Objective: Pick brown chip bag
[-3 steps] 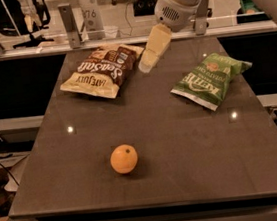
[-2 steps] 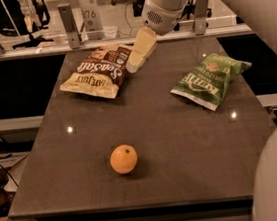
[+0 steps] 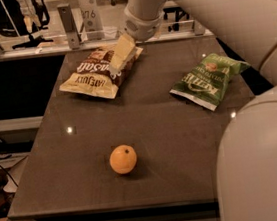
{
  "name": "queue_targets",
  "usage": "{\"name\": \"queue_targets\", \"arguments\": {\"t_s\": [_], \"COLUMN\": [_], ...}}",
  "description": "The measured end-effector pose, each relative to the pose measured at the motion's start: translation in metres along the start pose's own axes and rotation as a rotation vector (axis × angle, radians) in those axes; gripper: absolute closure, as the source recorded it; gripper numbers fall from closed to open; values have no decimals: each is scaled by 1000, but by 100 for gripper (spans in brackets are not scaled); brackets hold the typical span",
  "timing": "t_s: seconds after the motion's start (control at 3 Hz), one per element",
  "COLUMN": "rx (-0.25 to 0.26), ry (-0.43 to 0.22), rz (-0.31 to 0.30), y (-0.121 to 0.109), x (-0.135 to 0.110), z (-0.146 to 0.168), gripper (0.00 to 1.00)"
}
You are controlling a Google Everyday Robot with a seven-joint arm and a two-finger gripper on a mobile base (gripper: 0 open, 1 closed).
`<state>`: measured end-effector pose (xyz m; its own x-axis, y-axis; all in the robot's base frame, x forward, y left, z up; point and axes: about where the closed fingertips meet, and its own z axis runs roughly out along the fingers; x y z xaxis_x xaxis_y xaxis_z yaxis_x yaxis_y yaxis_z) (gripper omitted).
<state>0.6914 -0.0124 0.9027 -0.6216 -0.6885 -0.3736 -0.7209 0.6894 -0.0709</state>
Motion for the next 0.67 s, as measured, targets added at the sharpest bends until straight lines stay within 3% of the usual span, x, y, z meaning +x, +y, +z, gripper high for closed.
{"name": "queue_targets", "arguments": {"t_s": [0.33,0.67], "rx": [26,6], "ry": [24,40], "rz": [81,140], "y": [0,4], "x": [-12,-27], "z": [20,33], "gripper": [0,0]}}
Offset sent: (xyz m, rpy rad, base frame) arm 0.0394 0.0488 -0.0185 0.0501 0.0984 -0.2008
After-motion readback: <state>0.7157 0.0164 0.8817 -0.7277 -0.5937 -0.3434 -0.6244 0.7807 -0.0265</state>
